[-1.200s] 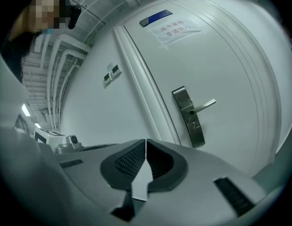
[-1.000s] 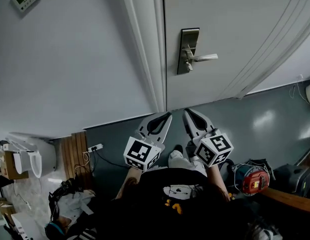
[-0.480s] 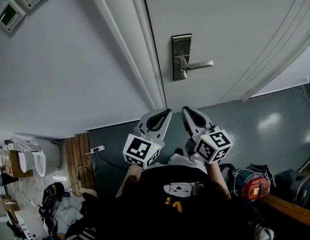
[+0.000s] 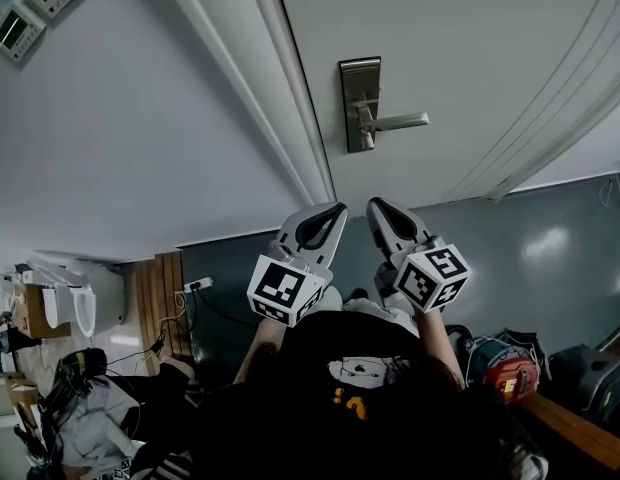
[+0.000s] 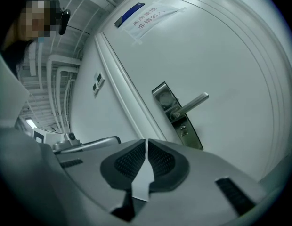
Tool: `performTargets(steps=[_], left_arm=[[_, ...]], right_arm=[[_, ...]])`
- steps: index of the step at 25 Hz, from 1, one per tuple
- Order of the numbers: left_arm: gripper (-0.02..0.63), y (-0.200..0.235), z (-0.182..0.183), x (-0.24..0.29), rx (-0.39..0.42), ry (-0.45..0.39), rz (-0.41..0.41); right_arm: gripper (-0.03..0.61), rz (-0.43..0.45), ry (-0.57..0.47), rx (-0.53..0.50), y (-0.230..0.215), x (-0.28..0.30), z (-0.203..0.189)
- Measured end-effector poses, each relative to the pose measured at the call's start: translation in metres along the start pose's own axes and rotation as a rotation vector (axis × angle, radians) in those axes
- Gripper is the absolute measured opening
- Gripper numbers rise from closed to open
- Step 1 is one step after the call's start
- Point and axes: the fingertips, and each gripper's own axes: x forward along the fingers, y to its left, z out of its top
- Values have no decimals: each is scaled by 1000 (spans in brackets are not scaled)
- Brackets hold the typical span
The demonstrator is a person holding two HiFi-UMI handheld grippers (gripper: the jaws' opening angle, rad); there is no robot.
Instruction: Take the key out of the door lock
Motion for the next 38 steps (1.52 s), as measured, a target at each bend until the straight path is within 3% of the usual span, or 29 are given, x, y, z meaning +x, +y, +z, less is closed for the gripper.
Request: performTargets(steps=[10,25,33,38], left_arm=[[8,9,-15,10,14,35,-7],[8,16,-7,24,59,19,-59],[8,30,-7,34,52,17,-59],[8,36,-6,38,48,14,-58]], right_arm=[[9,-2,-2,71,-22,15,-12],[11,-52,-2,100,-48,36,0],[85,-65,1,145,-72,67,12],[119,-85,-10,228,-88,84,13]])
